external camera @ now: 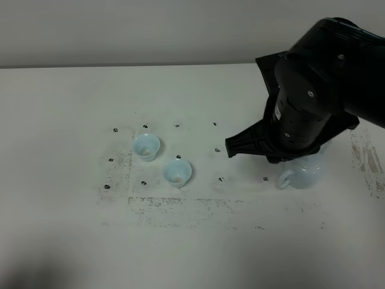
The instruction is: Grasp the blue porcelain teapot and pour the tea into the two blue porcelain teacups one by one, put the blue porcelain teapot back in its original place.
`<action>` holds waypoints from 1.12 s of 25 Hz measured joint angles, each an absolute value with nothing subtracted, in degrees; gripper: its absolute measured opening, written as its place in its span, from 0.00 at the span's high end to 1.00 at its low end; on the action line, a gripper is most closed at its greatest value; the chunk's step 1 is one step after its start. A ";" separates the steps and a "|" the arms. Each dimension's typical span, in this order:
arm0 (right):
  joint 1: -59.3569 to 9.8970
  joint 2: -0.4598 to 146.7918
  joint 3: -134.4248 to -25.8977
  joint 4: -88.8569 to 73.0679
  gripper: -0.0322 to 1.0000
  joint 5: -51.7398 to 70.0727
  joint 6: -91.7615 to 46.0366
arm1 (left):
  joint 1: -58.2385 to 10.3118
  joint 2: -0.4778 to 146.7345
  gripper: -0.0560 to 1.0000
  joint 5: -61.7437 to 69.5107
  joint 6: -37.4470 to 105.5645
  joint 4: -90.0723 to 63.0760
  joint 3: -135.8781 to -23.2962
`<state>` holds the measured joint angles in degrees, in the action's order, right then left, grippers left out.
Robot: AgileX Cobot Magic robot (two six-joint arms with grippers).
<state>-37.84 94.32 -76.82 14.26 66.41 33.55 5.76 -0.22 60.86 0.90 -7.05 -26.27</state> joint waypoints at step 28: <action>-28.51 107.05 -72.18 1.44 0.49 42.69 34.02 | 5.76 -0.22 0.36 60.86 0.90 -7.05 -26.27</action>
